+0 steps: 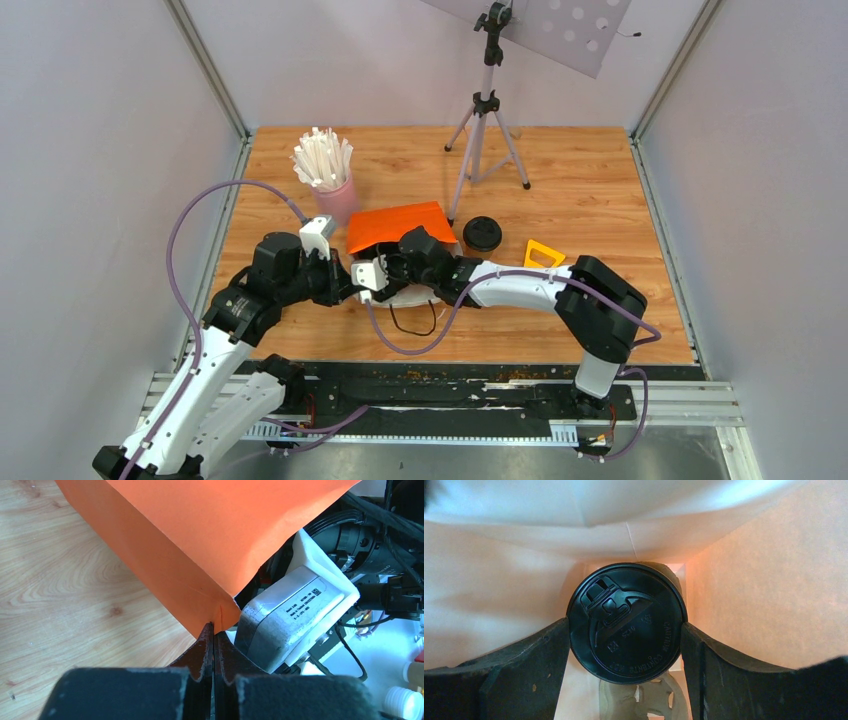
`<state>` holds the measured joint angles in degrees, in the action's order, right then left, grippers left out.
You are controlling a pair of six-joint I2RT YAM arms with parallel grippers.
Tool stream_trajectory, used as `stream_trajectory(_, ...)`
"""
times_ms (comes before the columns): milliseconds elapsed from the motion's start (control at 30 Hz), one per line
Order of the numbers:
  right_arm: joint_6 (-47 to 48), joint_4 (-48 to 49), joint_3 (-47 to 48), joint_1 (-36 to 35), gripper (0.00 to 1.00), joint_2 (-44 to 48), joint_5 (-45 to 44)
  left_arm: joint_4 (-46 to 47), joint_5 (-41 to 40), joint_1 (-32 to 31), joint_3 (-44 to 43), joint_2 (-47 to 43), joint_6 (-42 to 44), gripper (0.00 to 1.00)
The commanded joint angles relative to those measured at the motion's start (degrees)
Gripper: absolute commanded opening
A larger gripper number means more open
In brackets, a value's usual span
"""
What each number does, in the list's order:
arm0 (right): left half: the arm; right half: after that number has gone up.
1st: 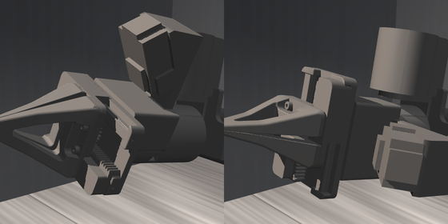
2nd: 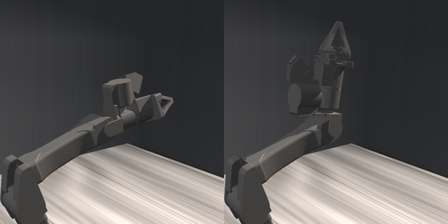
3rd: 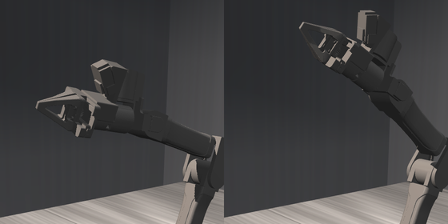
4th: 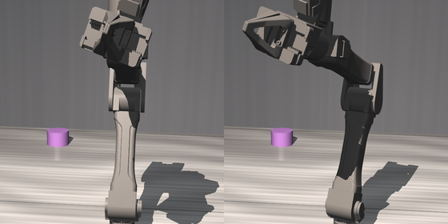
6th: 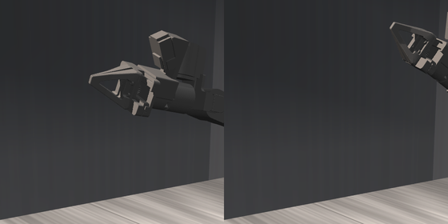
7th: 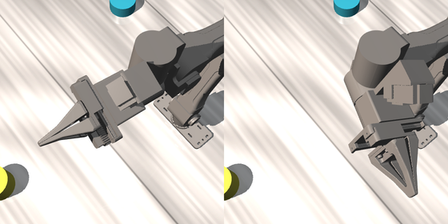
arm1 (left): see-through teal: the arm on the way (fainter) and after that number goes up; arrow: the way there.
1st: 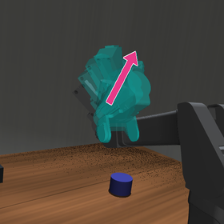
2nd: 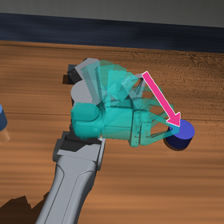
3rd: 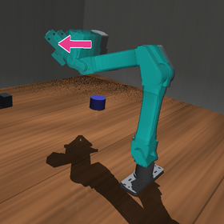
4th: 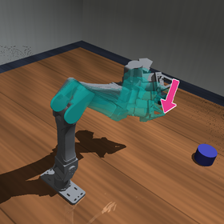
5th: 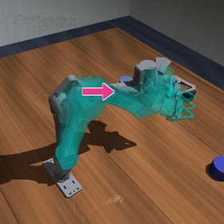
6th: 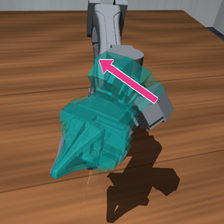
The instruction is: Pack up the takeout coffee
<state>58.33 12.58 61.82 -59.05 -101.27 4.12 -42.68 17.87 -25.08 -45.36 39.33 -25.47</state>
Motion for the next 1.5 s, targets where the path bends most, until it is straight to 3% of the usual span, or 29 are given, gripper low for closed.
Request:
stream_trajectory(0,-1.7,-2.0,1.4,-0.1,0.74,2.7,1.0,-0.2,0.9,0.0,-2.2,-0.3,-0.6,0.00)
stream_trajectory(267,-1.6,-5.2,2.2,-0.1,0.85,4.3,4.3,-0.4,0.5,0.0,-2.4,0.2,-0.3,0.00)
stream_trajectory(833,-2.8,-12.2,3.5,0.3,0.79,8.0,7.5,-0.1,0.2,0.0,-2.7,0.7,-0.3,0.00)
stream_trajectory(1000,-4.0,-12.3,3.1,0.7,0.65,8.4,8.5,-0.6,0.5,0.0,-2.8,0.7,-0.1,0.00)
stream_trajectory(1167,-4.8,-13.6,2.9,1.0,0.58,9.0,9.4,-0.5,0.6,0.0,-2.6,0.5,-0.5,0.00)
stream_trajectory(1467,-5.4,-13.6,3.4,1.2,0.27,7.8,11.2,0.1,0.8,0.0,-2.9,0.3,-1.1,0.00)
